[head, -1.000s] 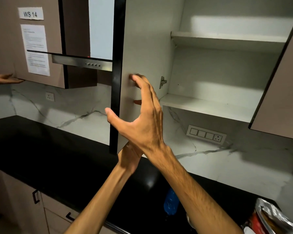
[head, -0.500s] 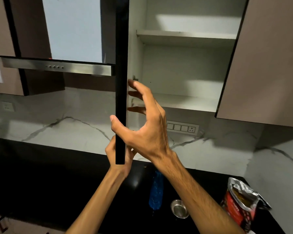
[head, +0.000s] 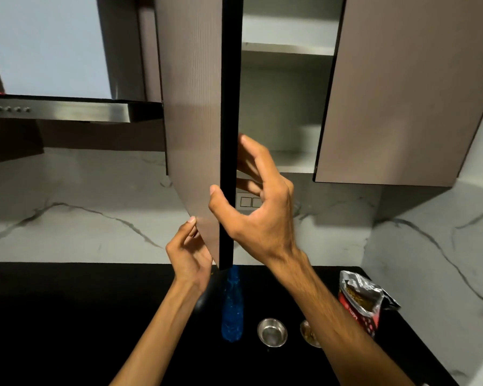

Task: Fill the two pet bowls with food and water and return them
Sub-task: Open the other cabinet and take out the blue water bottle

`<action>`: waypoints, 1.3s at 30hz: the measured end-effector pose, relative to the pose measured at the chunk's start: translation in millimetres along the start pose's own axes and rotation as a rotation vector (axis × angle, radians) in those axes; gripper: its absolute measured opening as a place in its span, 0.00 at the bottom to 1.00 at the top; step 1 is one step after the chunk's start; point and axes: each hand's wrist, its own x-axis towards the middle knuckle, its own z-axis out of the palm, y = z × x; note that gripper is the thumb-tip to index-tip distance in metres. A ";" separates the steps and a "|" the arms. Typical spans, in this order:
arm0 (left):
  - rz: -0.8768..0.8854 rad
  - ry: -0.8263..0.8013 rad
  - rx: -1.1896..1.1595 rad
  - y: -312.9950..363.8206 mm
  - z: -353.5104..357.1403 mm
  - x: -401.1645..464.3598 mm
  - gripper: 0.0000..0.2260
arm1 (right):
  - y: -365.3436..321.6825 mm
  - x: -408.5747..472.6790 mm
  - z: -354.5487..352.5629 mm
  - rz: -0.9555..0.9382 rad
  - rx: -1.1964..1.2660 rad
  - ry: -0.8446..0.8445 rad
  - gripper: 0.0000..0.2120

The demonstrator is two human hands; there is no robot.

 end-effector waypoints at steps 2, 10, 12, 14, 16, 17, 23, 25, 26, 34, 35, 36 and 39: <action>-0.008 -0.016 -0.008 -5.1 -0.1 1.8 0.07 | 5.7 1.6 -8.0 0.015 -0.035 0.025 0.33; -0.130 -0.033 0.057 -31.6 24.0 13.2 0.03 | 40.8 8.7 -40.1 0.077 -0.129 0.095 0.31; -0.161 -0.031 0.091 -39.8 29.7 17.2 0.02 | 50.3 10.9 -49.2 0.096 -0.167 0.109 0.30; -0.186 -0.035 0.113 -48.9 34.6 22.1 0.02 | 60.2 13.4 -57.9 0.133 -0.205 0.126 0.31; -0.218 -0.038 0.120 -57.2 40.4 27.7 0.02 | 71.8 16.3 -66.0 0.175 -0.227 0.143 0.32; -0.235 -0.040 0.129 -60.9 43.8 30.7 0.03 | 78.3 18.1 -69.9 0.185 -0.235 0.151 0.33; -0.280 -0.036 0.184 -87.0 58.1 52.7 0.03 | 117.5 30.0 -93.0 0.176 -0.299 0.197 0.38; -0.269 -0.036 0.206 -95.7 60.8 60.7 0.05 | 129.1 35.5 -98.5 0.149 -0.338 0.223 0.40; -0.261 -0.037 0.216 -99.7 62.2 65.1 0.05 | 135.0 38.6 -100.7 0.133 -0.356 0.231 0.41; -0.177 -0.019 0.268 -130.9 70.3 95.1 0.04 | 184.8 56.0 -107.3 0.036 -0.516 0.221 0.33; -0.168 -0.015 0.271 -134.1 71.5 98.2 0.04 | 190.5 58.0 -108.3 0.039 -0.536 0.219 0.32; -0.161 -0.009 0.273 -137.8 72.8 102.4 0.05 | 197.3 60.7 -109.8 0.039 -0.559 0.220 0.32; -0.143 0.014 0.272 -148.9 77.1 115.2 0.05 | 218.0 70.5 -114.8 0.031 -0.647 0.237 0.32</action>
